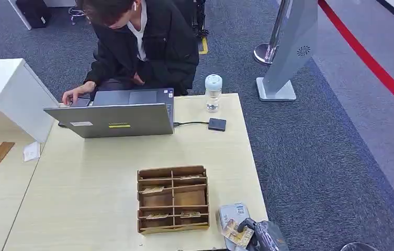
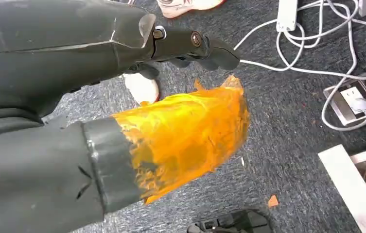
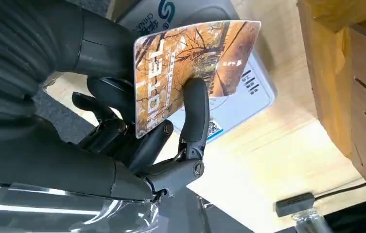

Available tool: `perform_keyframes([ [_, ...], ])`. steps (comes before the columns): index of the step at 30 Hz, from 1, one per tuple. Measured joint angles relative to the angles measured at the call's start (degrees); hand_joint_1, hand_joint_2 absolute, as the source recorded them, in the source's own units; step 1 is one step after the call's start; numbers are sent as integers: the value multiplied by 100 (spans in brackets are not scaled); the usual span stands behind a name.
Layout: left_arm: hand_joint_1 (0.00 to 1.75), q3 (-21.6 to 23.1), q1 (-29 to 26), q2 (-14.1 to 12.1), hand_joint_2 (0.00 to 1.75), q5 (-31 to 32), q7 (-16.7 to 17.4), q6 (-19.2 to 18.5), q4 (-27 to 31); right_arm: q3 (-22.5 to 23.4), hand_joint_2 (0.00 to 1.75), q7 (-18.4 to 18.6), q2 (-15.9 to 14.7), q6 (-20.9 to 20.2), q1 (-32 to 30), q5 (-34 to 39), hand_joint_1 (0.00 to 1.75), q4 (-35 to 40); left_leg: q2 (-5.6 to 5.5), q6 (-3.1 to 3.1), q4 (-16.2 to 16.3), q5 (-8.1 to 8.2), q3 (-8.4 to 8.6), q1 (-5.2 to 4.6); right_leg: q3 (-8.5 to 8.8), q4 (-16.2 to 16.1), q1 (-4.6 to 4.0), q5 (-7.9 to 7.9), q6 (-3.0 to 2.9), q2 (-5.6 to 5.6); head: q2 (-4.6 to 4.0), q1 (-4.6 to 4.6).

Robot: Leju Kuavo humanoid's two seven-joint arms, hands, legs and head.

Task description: Pass the card to the sensor for recognition and then transmit it.

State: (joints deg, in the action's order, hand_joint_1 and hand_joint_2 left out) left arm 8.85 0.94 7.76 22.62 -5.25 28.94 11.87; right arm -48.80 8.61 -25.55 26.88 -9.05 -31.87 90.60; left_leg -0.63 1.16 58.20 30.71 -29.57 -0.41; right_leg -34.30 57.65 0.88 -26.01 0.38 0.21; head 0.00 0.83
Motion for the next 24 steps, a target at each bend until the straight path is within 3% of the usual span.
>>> perform_keyframes([
  [24,0,-42,-3,11,0,-55,0,-9,0,39,175,151,-114,96,-11,-122,175,-4,0,0,0,0,2,-1,1,-1,0,0,0,0,0,0],
])
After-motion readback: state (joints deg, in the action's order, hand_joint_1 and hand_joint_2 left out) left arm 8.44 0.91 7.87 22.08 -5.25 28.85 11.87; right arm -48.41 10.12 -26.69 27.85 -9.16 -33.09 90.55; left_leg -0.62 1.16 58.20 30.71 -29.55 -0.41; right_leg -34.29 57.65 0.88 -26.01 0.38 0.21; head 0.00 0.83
